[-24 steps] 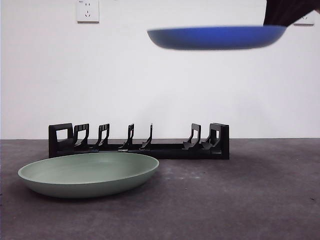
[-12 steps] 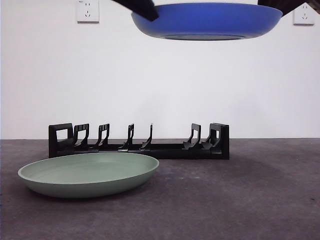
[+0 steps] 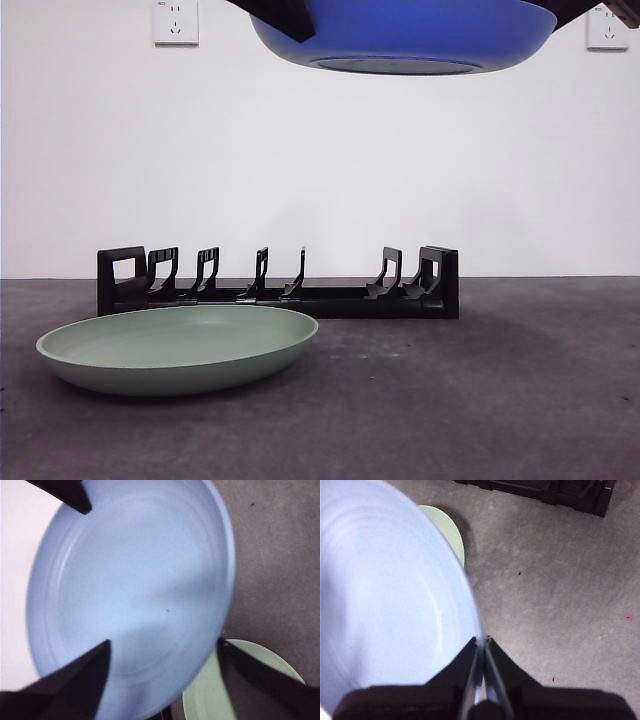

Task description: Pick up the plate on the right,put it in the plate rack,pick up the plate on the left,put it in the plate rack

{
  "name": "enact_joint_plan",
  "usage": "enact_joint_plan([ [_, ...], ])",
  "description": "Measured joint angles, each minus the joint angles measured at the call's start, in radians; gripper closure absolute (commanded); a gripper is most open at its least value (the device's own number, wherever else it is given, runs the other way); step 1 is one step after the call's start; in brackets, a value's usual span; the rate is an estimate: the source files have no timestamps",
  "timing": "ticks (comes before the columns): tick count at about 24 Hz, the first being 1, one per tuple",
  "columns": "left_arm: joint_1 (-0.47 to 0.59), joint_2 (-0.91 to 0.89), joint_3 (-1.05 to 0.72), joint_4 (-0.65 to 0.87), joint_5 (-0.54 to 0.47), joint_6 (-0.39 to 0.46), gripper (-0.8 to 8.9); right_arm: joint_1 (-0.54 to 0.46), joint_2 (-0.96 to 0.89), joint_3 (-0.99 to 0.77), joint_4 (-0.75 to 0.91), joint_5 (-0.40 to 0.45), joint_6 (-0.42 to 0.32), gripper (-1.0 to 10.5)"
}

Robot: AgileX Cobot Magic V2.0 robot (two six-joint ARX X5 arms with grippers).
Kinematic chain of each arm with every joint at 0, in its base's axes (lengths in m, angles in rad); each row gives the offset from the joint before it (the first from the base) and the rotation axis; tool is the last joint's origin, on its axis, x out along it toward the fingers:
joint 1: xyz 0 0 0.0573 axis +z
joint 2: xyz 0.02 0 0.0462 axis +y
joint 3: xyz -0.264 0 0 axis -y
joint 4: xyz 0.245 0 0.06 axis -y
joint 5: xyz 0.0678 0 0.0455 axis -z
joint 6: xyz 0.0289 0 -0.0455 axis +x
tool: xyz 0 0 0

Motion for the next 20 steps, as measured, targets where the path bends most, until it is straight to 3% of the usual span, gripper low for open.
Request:
enact_joint_plan([
  [4, -0.005, 0.0, 0.0, -0.017, 0.016, -0.007, 7.33, 0.0, 0.0, 0.0, 0.016, 0.001, 0.007, 9.6],
  [7, -0.013, 0.0, 0.0, -0.033, 0.026, -0.007, 8.28, 0.0, 0.0, 0.0, 0.024, 0.001, 0.01, 9.6],
  [20, -0.024, 0.006, 0.0, -0.065, 0.047, 0.011, 8.22, 0.001, 0.0, 0.003, 0.047, -0.001, 0.01, 9.5],
])
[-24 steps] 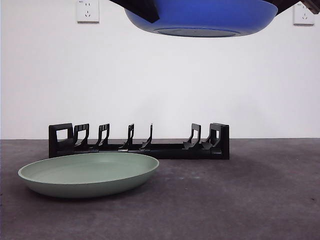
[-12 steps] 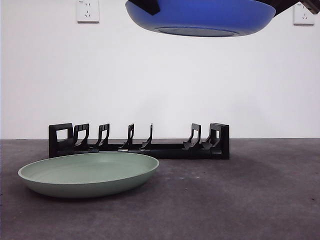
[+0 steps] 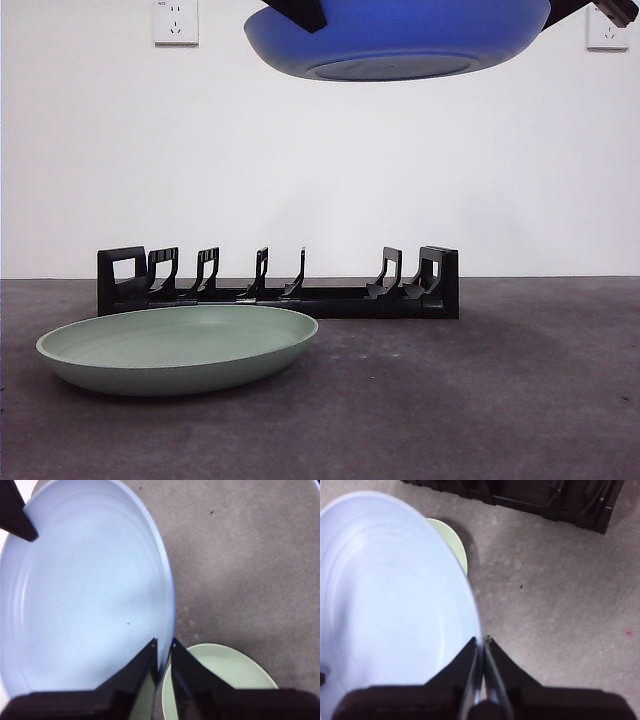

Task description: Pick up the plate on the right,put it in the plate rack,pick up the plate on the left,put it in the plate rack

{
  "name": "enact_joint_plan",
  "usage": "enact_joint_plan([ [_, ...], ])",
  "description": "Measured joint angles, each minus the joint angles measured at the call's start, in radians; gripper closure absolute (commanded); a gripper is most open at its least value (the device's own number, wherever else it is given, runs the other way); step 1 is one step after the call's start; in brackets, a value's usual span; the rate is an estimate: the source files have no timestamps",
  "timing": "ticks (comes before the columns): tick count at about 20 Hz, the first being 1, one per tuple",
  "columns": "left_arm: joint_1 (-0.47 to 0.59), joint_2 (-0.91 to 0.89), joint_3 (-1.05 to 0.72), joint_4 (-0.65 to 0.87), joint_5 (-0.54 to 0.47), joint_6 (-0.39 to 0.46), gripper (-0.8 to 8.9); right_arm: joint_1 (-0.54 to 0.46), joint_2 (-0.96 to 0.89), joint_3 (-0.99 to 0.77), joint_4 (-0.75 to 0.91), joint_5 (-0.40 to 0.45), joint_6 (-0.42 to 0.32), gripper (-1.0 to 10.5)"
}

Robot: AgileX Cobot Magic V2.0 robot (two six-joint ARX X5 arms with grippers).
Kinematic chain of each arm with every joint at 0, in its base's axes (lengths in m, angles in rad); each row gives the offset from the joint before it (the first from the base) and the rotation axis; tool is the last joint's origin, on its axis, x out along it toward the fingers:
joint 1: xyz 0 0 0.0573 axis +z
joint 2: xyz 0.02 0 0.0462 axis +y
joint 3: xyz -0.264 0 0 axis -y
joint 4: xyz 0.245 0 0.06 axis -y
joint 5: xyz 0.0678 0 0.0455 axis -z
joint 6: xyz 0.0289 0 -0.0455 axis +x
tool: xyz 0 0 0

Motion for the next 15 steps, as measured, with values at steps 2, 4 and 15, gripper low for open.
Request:
enact_joint_plan([
  [2, 0.0, 0.0, 0.0, -0.004, -0.001, -0.002, 8.22, 0.0, 0.0, 0.0, 0.005, -0.003, 0.0, 9.4],
  [4, 0.0, 0.0, 0.0, -0.01, 0.0, -0.006, 8.22, 0.001, 0.0, 0.0, 0.009, -0.007, 0.0, 9.3],
  [15, 0.01, 0.0, 0.0, -0.047, 0.013, -0.121, 8.22, 0.0, 0.0, 0.058, 0.056, -0.059, 0.006, 5.9],
])
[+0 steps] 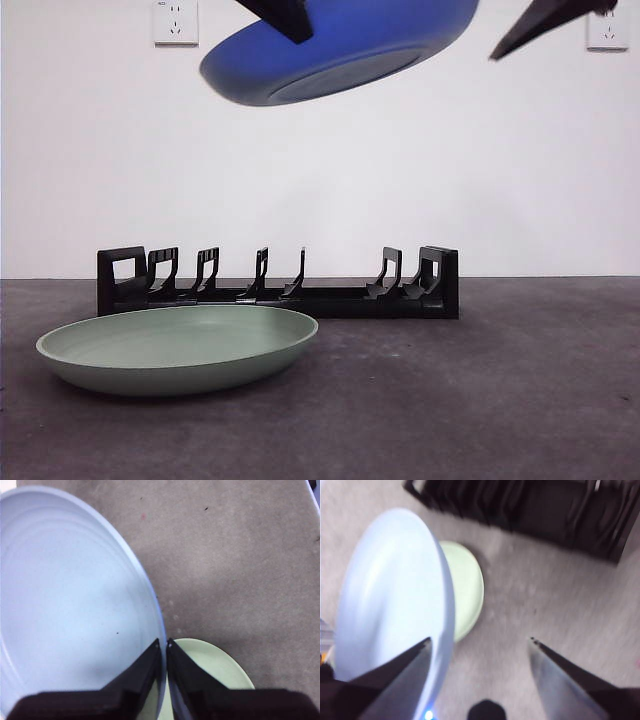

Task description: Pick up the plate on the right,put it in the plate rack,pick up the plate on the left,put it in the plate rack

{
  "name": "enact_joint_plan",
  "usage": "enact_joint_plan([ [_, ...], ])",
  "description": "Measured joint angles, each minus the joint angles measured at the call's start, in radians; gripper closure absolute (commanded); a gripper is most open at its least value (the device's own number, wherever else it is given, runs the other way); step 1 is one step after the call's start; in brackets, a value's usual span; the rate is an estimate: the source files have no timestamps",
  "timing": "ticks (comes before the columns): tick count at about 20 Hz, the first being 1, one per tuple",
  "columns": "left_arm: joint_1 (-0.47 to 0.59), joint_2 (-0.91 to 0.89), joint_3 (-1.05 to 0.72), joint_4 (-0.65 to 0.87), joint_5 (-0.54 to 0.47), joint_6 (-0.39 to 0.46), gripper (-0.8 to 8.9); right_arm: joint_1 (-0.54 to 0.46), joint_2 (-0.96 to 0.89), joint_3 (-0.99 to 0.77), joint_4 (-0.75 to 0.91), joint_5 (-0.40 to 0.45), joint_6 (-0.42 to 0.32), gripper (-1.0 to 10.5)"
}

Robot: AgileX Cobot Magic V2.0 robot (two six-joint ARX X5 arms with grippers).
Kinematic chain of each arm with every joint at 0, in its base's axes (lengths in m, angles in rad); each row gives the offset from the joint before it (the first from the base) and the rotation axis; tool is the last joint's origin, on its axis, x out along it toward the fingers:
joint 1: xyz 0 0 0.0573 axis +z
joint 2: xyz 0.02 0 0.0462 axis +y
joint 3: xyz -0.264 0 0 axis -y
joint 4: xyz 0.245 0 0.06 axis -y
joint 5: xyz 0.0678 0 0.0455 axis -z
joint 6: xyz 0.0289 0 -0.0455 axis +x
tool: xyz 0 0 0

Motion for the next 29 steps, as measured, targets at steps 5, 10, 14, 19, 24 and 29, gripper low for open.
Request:
enact_joint_plan([
  [5, 0.088, 0.0, 0.0, -0.01, 0.167, -0.114, 8.22, -0.001, -0.039, 0.206, 0.008, 0.072, 0.014, 6.0],
  [10, 0.318, 0.0, 0.0, 0.182, 0.43, -0.308, 8.22, -0.001, -0.168, 0.299, -0.014, 0.247, 0.018, 6.0],
  [14, 0.557, 0.0, 0.0, 0.405, 0.709, -0.543, 8.22, -0.001, -0.163, 0.291, -0.15, 0.277, -0.01, 6.0],
  [19, 0.735, 0.001, 0.0, 0.583, 0.869, -0.748, 8.22, -0.001, -0.158, 0.259, -0.165, 0.259, -0.014, 6.0],
  [24, 0.919, 0.096, 0.0, 0.76, 1.035, -0.997, 8.22, 0.0, -0.159, 0.152, -0.15, 0.174, -0.013, 6.0],
  [29, 0.958, 0.194, 0.0, 0.774, 1.064, -1.05, 8.22, -0.001, -0.159, 0.026, -0.123, 0.174, -0.008, 6.0],
])
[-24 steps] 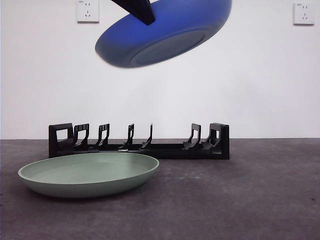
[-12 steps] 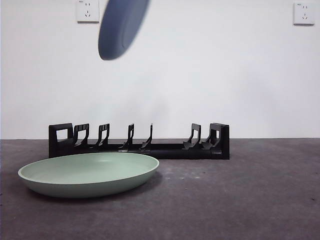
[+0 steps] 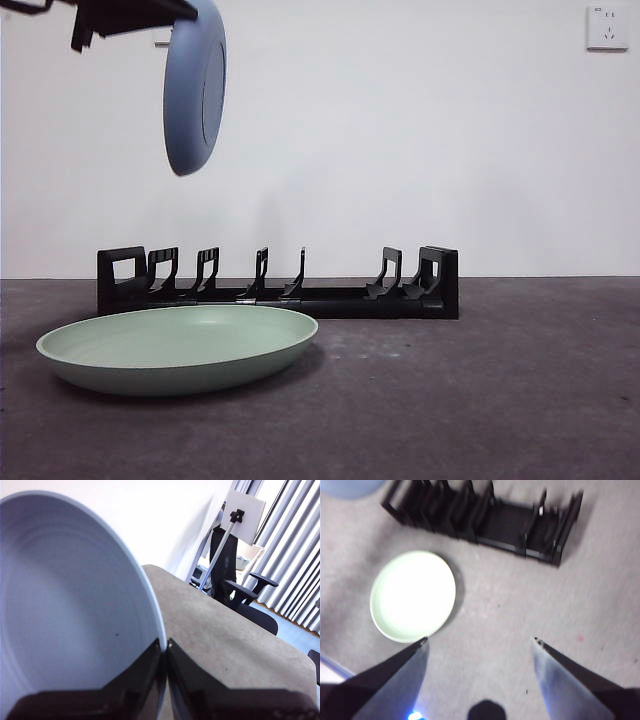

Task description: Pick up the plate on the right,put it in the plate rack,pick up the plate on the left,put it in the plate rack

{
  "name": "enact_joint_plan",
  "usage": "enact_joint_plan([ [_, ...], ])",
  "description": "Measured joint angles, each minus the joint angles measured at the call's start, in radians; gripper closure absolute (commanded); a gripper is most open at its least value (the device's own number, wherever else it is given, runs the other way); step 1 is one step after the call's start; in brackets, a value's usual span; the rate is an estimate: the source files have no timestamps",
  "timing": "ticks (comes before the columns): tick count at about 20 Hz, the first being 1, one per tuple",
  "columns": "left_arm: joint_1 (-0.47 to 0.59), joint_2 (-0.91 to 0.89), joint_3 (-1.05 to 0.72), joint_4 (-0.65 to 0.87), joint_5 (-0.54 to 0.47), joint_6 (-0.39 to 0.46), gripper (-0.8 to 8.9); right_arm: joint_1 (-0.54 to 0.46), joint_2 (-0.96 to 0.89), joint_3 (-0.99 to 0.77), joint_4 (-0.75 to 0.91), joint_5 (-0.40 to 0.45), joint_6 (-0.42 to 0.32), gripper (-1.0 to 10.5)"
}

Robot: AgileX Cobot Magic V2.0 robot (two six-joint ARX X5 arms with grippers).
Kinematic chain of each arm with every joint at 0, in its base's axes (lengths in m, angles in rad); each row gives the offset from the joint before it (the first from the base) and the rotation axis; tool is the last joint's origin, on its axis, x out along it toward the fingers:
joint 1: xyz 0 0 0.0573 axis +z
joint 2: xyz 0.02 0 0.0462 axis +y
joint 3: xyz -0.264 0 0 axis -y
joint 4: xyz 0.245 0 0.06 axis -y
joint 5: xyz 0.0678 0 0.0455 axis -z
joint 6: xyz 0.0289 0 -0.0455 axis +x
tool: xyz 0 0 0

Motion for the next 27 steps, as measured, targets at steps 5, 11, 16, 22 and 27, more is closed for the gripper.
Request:
enact_joint_plan([
  [5, 0.027, 0.102, 0.0, 0.021, 0.023, 0.002, 8.22, 0.012, 0.0, -0.104, 0.05, 0.0, 0.01, 6.0],
  [11, 0.027, 0.19, 0.0, 0.023, 0.039, 0.033, 8.22, 0.068, 0.0, -0.164, 0.137, 0.0, 0.05, 6.0],
  [16, 0.027, 0.224, 0.0, 0.015, 0.03, 0.073, 8.22, 0.112, 0.0, -0.164, 0.165, 0.003, 0.06, 6.0],
  [22, 0.027, 0.262, 0.0, -0.092, -0.042, 0.178, 8.22, 0.127, 0.0, -0.164, 0.183, 0.013, 0.078, 6.0],
  [27, 0.025, 0.262, 0.0, -0.126, -0.098, 0.227, 8.14, 0.13, 0.0, -0.164, 0.183, 0.013, 0.079, 6.0],
])
